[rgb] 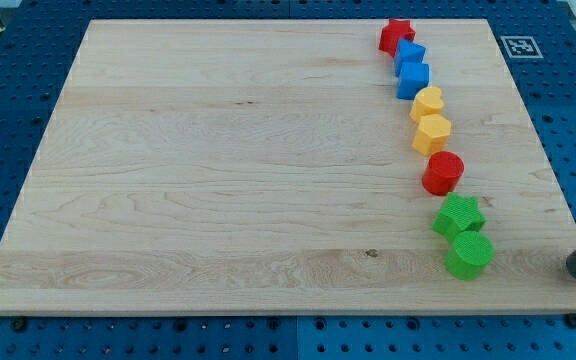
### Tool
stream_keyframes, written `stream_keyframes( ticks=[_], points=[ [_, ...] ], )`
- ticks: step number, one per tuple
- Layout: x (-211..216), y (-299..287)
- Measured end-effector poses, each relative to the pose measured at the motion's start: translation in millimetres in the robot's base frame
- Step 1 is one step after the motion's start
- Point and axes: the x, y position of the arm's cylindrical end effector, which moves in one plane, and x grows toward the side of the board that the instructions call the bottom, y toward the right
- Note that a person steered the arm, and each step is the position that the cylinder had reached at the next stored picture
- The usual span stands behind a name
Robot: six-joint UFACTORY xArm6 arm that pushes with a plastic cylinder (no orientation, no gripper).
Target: Point at the blue cube
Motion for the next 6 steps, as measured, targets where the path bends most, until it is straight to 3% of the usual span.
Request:
stream_keyframes(
  ticks=[1,2,5,6],
  points=[
    [0.0,0.2],
    [-35.2,1.8],
    [-216.5,-9.9],
    [-252.5,-32.8]
  ],
)
